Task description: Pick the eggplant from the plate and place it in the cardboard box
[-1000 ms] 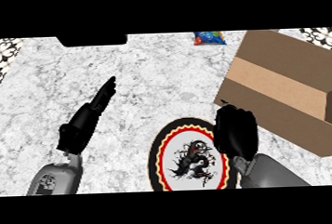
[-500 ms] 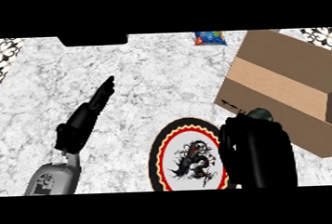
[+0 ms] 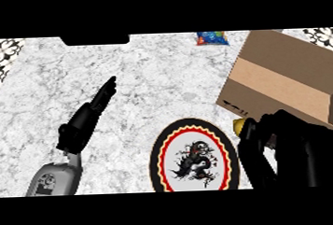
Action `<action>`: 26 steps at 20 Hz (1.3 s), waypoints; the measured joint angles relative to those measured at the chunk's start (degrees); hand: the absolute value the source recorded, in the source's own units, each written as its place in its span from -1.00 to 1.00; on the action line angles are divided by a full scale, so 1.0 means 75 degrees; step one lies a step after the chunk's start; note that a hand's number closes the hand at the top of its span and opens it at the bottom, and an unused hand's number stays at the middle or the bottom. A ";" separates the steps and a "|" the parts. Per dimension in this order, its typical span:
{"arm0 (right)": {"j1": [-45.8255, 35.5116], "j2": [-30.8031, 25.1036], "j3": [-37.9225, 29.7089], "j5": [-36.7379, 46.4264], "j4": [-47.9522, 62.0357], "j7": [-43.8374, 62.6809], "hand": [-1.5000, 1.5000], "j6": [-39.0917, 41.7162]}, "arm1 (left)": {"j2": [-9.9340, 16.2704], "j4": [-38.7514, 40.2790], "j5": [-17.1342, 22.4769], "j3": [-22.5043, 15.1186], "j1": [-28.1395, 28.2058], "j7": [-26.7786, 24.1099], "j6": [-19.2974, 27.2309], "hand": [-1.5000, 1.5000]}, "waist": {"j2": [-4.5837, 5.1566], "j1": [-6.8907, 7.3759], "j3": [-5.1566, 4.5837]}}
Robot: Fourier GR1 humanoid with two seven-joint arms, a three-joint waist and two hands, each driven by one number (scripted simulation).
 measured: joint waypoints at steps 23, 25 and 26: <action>-0.1640 -0.0054 -0.4916 -0.1137 0.2648 -0.1951 1.00 0.0653 | -0.0228 0.0083 -0.0209 -0.0040 -0.0166 0.0039 -0.0026 0.00 | 0.0047 0.0113 0.0012; -0.1708 -0.0152 -0.5043 -0.1100 0.3137 -0.2156 1.00 0.0505 | -0.0199 0.0062 -0.0174 0.0021 -0.0207 0.0073 -0.0077 0.00 | 0.0048 0.0121 0.0011; -0.1767 -0.0199 -0.5078 -0.1066 0.3414 -0.2270 1.00 0.0417 | -0.0233 0.0112 -0.0221 0.0006 -0.0233 0.0072 -0.0043 0.00 | 0.0049 0.0123 0.0012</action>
